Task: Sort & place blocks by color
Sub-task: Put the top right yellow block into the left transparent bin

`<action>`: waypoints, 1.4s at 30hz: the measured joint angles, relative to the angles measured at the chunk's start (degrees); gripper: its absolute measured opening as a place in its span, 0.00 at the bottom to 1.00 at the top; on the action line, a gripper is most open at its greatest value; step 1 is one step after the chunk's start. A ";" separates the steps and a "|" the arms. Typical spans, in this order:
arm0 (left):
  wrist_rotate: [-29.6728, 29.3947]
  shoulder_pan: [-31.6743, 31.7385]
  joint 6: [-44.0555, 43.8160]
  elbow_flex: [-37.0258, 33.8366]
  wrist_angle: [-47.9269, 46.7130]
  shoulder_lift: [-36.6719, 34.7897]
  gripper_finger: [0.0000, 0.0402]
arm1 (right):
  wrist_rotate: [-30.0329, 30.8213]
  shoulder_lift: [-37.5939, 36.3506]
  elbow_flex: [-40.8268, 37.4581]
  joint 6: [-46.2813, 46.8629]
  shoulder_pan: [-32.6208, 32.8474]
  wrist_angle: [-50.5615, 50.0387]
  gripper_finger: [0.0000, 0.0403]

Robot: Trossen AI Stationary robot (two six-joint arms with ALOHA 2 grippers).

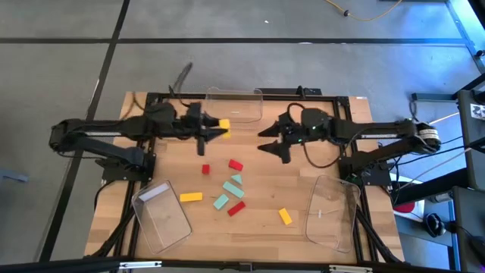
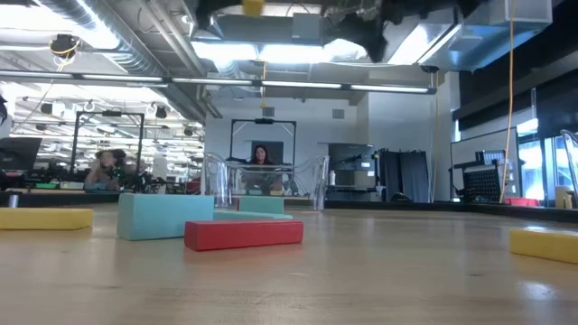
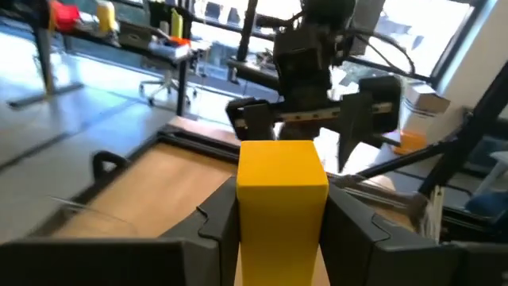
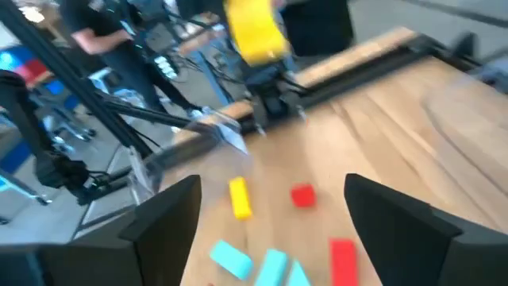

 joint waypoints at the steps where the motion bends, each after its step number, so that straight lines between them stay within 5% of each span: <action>1: -0.02 0.37 0.75 0.00 -1.04 -1.52 0.30 | 0.04 -1.28 0.00 -0.02 -0.49 -1.80 0.77; 8: 0.06 1.07 4.52 0.00 -2.91 -8.46 0.30 | 1.68 -8.15 0.00 -1.80 -1.84 -3.86 0.77; 19: 1.11 1.05 4.48 -0.04 -3.33 -7.95 0.30 | 4.71 -10.90 0.00 -3.20 -1.84 -3.83 0.77; 25: 8.56 -0.95 1.10 -0.05 -3.82 -8.08 0.30 | 4.75 -10.90 0.00 -3.22 -1.84 -5.33 0.77; 29: 11.37 -7.33 -3.36 3.62 -16.90 -8.01 0.30 | 4.75 -10.90 0.00 -3.24 -1.84 -6.22 0.77; 37: 0.59 -28.42 -14.79 15.23 -50.10 0.17 0.30 | 4.84 -10.90 0.00 -4.40 -1.84 -6.38 0.77; 42: 0.37 -40.80 -24.67 15.86 -62.15 6.25 0.30 | 4.89 -10.88 0.00 -4.73 -1.84 -6.56 0.77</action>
